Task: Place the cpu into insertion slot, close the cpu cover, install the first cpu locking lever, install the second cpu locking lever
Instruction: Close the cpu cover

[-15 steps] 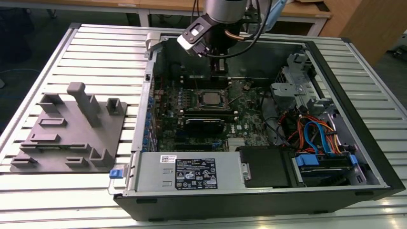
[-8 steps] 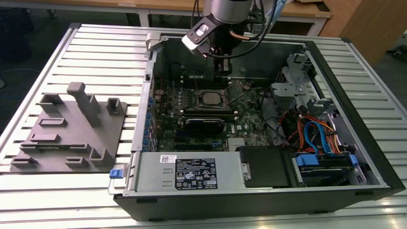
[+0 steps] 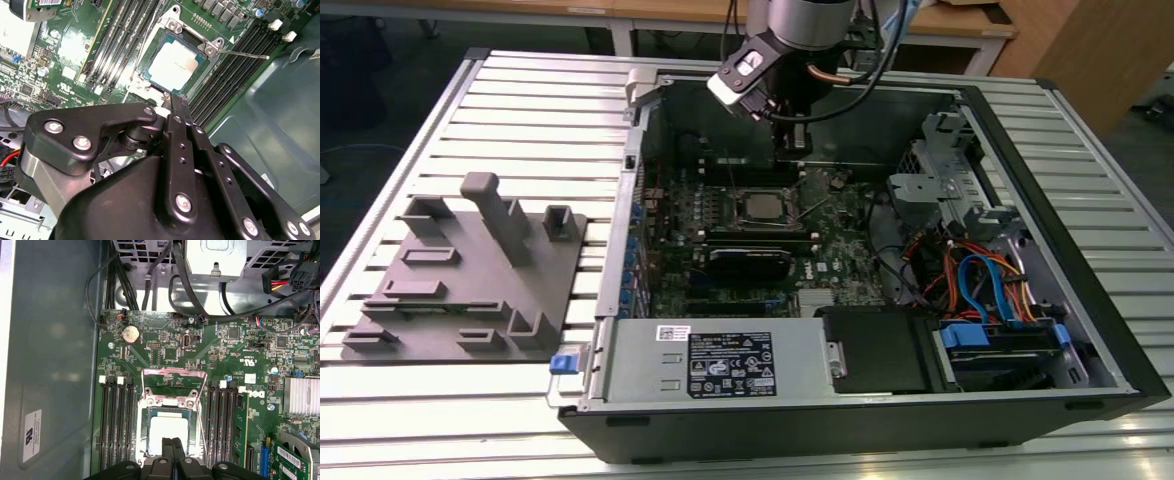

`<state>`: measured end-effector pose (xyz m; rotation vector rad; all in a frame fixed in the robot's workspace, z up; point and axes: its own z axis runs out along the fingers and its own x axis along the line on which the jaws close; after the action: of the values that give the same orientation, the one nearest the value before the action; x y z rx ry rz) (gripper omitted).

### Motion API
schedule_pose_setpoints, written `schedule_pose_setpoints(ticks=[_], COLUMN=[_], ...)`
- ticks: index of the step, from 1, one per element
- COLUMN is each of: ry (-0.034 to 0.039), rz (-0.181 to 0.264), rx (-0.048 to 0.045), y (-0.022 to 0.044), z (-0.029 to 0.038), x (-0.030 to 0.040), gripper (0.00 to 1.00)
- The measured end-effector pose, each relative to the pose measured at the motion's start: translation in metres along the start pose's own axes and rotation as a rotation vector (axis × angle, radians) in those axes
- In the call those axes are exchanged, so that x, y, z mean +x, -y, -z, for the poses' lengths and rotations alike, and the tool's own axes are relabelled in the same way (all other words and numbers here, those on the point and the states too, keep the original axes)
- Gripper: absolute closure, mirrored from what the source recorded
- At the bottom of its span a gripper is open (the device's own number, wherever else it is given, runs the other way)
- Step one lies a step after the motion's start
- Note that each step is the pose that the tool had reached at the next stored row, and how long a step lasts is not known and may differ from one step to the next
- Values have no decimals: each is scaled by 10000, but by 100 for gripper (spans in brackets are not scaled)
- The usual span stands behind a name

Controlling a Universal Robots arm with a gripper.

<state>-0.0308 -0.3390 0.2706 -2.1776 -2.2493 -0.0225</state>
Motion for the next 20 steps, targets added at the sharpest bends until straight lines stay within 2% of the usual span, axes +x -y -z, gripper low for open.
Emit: schedule_pose_setpoints(ticks=[9,20], ry=[0,0], rz=[0,-1], rx=[0,0], y=[-16,-70], z=[0,0], x=[0,-2], gripper=[90,90])
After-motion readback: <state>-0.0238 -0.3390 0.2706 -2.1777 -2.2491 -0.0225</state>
